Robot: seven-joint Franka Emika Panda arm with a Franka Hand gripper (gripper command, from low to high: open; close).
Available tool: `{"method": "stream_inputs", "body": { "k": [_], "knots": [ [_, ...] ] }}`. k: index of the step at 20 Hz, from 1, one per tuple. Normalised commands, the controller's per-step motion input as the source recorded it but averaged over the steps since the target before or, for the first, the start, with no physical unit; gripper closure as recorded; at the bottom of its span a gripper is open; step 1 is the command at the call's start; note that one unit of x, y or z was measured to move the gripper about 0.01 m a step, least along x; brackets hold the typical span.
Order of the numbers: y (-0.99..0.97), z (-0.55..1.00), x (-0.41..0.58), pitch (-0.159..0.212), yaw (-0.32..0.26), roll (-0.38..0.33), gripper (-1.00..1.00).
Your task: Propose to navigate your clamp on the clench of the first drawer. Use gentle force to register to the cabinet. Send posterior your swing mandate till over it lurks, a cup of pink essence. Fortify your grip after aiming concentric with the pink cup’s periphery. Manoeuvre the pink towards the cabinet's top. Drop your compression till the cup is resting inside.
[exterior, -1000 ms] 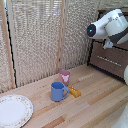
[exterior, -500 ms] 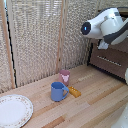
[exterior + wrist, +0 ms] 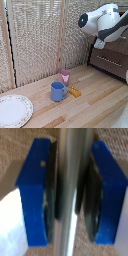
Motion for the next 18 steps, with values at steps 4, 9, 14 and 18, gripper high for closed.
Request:
{"method": "stream_inputs", "body": {
  "k": [4, 9, 14, 18],
  "knots": [
    [0.47, -0.03, 0.117, -0.003, -0.257, -0.003, 1.00],
    [0.25, -0.01, 0.653, 0.002, -0.170, 0.000, 1.00],
    [0.11, 0.00, 0.624, -0.077, -0.179, 0.000, 1.00],
    [0.11, 0.06, 0.099, -0.065, -0.341, -0.001, 1.00]
  ]
}}
